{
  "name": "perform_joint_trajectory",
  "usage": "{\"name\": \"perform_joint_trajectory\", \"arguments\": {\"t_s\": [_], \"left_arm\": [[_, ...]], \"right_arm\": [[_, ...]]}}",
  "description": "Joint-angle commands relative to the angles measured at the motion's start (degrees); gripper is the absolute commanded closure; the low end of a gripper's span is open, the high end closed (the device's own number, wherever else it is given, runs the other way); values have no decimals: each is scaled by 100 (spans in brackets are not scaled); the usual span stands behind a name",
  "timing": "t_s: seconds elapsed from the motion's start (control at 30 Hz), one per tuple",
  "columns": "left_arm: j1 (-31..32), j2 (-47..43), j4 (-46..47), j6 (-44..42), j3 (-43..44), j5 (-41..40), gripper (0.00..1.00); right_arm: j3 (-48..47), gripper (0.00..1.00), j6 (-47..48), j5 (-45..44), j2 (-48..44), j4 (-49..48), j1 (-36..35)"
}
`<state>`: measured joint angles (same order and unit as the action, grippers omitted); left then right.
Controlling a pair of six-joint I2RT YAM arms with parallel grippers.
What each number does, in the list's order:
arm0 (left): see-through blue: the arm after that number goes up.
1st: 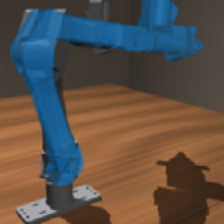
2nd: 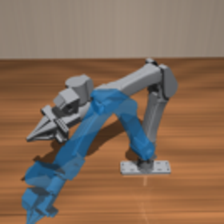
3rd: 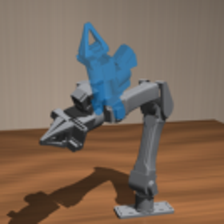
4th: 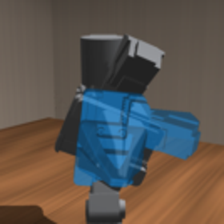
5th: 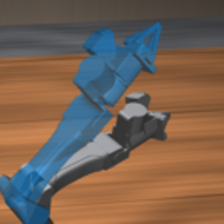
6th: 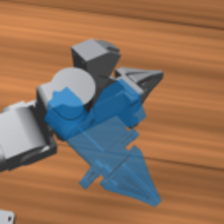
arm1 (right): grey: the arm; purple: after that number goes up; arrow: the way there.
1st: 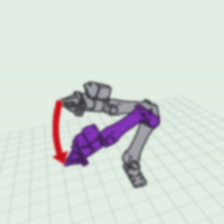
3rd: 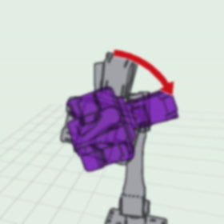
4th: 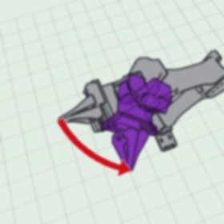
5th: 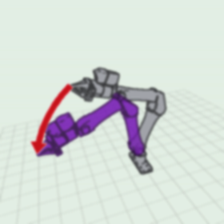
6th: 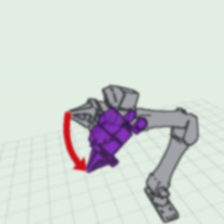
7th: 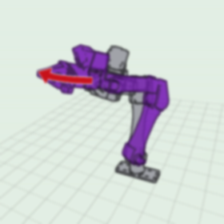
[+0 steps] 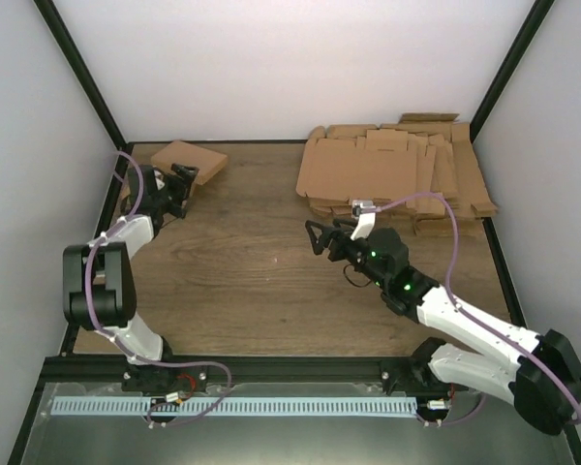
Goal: Fold the paper box
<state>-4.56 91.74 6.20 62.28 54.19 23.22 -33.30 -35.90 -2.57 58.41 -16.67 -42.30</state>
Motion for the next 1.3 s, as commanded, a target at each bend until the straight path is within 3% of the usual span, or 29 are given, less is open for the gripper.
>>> {"name": "perform_joint_trajectory", "arguments": {"t_s": [0.0, 0.17, 0.33, 0.77, 1.03, 1.27], "left_arm": [[-89, 672, 1541, 727, 216, 771, 0], [-89, 1231, 1597, 970, 468, 660, 0], [-89, 1826, 1909, 1224, 757, 795, 3], [-85, 2668, 2061, 1387, 1306, 385, 15], [-40, 3060, 2311, 1541, 1563, 263, 29], [-6, 3027, 2452, 1513, 1615, 15, 48]], "right_arm": [[376, 0, 690, -42, -449, -130, 221], [836, 0, 945, -459, -708, -484, 389], [1119, 0, 979, -302, -669, -1000, 397], [1093, 0, 986, -222, -568, -1002, 405], [1070, 0, 997, -178, -618, -918, 407], [1055, 0, 986, -156, -616, -891, 407]]}}
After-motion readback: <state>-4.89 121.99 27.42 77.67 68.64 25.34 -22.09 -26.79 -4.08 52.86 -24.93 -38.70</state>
